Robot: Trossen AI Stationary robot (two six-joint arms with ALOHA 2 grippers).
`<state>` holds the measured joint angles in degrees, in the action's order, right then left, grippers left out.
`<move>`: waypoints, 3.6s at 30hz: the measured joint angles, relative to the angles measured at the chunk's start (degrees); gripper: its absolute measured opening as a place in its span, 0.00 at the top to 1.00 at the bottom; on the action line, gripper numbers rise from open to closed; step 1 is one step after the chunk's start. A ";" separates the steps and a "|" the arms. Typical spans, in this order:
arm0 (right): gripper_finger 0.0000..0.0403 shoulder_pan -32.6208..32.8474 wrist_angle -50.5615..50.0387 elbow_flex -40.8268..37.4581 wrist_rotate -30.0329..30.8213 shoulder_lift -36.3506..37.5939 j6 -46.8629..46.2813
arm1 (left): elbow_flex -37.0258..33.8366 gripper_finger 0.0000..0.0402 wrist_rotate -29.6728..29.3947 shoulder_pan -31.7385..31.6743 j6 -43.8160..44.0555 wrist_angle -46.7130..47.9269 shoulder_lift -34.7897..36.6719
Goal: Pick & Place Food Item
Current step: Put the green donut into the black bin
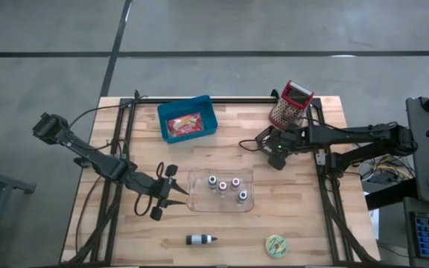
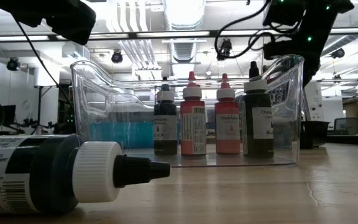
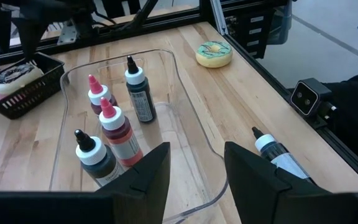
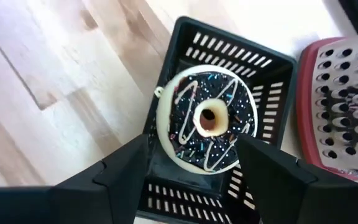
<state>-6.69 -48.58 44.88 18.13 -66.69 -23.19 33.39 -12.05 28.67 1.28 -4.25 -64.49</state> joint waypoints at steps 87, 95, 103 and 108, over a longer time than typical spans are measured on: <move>0.40 57.50 0.01 25.38 -10.98 -31.02 -49.99 | -0.87 0.61 0.11 -0.02 -1.55 -0.87 0.00; 0.40 57.56 1.49 25.12 -13.57 -31.04 -52.43 | -0.87 0.61 0.24 -0.02 -1.71 -0.87 0.00; 0.40 57.56 4.73 22.02 -16.63 -31.05 -55.51 | -0.87 0.61 0.25 -0.02 -2.16 -0.87 0.00; 0.40 57.56 6.73 19.61 -16.68 -31.05 -55.51 | -0.85 0.61 0.25 -0.02 -2.16 -0.87 0.00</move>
<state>50.87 -41.85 64.49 1.45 -97.73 -78.70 32.53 -11.80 28.64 -0.89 -5.13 -64.49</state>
